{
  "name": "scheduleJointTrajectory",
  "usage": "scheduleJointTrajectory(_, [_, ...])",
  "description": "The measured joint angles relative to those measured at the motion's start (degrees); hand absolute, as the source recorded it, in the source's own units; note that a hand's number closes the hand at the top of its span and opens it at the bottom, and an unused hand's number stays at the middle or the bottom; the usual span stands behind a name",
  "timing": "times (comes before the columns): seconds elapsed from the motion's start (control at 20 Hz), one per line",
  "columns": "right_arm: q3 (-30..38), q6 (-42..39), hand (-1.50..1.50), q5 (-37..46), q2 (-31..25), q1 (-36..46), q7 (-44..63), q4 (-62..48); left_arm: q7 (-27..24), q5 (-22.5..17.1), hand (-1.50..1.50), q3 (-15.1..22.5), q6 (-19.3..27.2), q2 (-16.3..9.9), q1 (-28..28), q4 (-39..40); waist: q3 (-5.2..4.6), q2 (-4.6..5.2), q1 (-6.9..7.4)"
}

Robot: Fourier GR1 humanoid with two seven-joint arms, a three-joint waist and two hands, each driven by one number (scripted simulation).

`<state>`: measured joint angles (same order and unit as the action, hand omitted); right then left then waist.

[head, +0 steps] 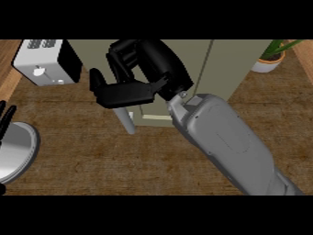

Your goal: Pick up the wine, place it into the cabinet and close the cabinet

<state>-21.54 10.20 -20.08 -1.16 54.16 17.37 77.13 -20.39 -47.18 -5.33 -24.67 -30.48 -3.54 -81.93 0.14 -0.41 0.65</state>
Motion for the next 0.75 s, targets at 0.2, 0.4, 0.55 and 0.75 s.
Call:
scheduleJointTrajectory(0.2, [1.46, -4.33, 1.5, 0.29, 0.22, 0.21, -4.37, -3.63, 0.63, 0.16, -1.5, -0.2, -0.29, 0.57, 0.73, 0.64, -0.2, -0.67, 0.22])
scheduleJointTrajectory(0.4, [2.1, -6.93, 1.5, 1.08, 0.46, 0.81, -8.37, -6.79, 1.53, -0.51, -1.5, -0.04, -0.95, 0.79, 1.34, 0.92, -0.43, -1.16, 0.56])
scheduleJointTrajectory(0.55, [2.53, -9.3, 1.5, 1.02, 0.13, 1.35, -10.09, -8.46, 1.86, -0.16, -1.5, 0.13, -1.02, 0.77, 1.71, 0.79, -0.76, -1.35, 0.94])
scheduleJointTrajectory(0.75, [2.91, -11.47, 1.5, 1.03, -0.17, 2.0, -11.43, -10.05, 1.8, -0.16, -1.5, 0.18, -1.67, 0.81, 1.56, 0.46, -0.9, -1.47, 1.23])
